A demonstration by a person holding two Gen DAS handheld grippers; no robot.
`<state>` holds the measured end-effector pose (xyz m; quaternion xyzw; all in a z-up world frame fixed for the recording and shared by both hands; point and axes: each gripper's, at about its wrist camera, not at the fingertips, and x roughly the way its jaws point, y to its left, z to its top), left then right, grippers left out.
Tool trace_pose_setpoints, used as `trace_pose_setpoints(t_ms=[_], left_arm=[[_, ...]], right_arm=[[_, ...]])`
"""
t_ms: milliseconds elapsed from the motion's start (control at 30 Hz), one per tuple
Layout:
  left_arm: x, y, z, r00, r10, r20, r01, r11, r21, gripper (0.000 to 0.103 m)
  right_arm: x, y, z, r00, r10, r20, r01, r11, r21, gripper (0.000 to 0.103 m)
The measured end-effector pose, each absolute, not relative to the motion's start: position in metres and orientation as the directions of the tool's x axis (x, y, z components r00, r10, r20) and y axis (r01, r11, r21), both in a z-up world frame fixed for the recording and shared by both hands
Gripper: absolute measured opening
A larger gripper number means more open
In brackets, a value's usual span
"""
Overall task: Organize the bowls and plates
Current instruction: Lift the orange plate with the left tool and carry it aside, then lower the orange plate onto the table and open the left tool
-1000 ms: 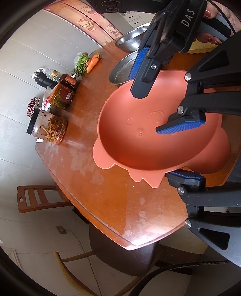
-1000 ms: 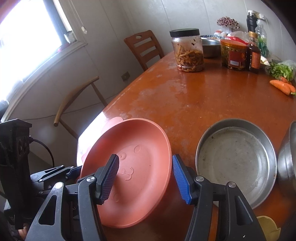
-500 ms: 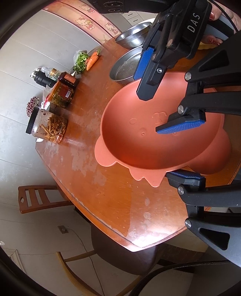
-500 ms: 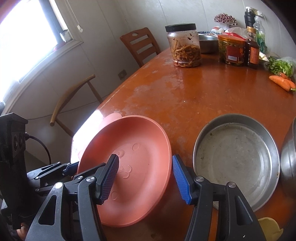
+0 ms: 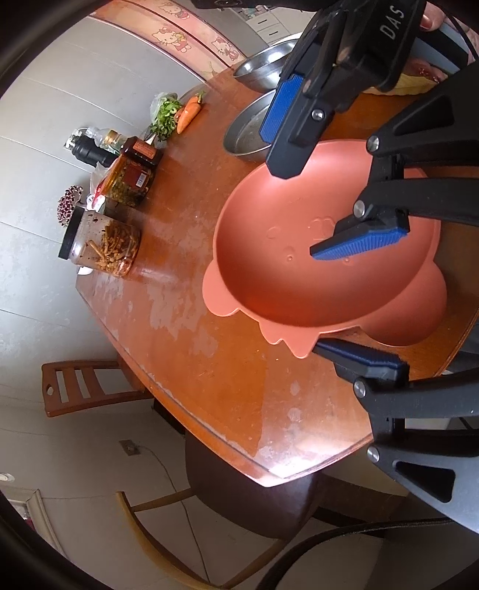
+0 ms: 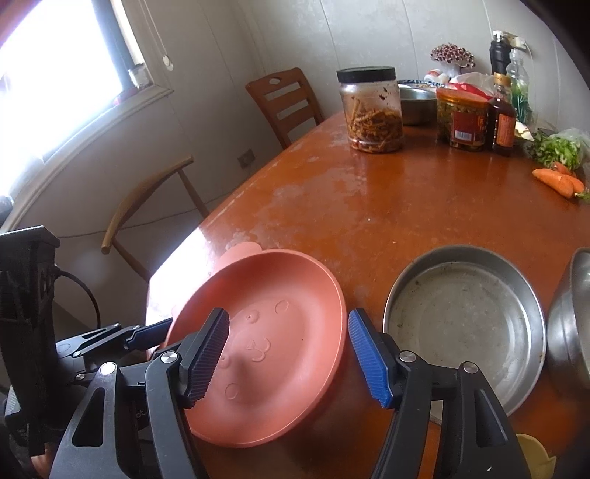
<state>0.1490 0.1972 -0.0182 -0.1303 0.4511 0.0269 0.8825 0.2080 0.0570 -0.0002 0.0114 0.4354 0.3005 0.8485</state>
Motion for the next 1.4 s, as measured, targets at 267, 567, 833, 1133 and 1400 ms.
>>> trace_pose_setpoints(t_ms=[267, 567, 833, 1133, 1400], left_arm=[[0.140, 0.198, -0.003, 0.626, -0.023, -0.779, -0.190, 0.965, -0.181, 0.054], [0.123, 0.183, 0.024, 0.670, -0.011, -0.742, -0.179, 0.968, -0.176, 0.058], [0.111, 0.149, 0.045, 0.700, -0.016, -0.714, -0.134, 0.979, -0.153, 0.061], [0.107, 0.103, 0.059, 0.713, -0.061, -0.699, -0.066, 0.986, -0.154, 0.061], [0.103, 0.069, 0.064, 0.713, -0.058, -0.699, -0.035, 0.992, -0.118, 0.062]], right_arm=[[0.199, 0.047, 0.016, 0.470, 0.532, -0.704, -0.500, 0.818, 0.285, 0.074], [0.183, 0.022, 0.041, 0.534, 0.531, -0.658, -0.481, 0.831, 0.280, 0.075], [0.166, -0.014, 0.068, 0.601, 0.516, -0.610, -0.450, 0.850, 0.275, 0.078], [0.148, -0.055, 0.085, 0.656, 0.450, -0.606, -0.397, 0.888, 0.230, 0.078], [0.135, -0.085, 0.092, 0.689, 0.440, -0.576, -0.374, 0.897, 0.237, 0.078]])
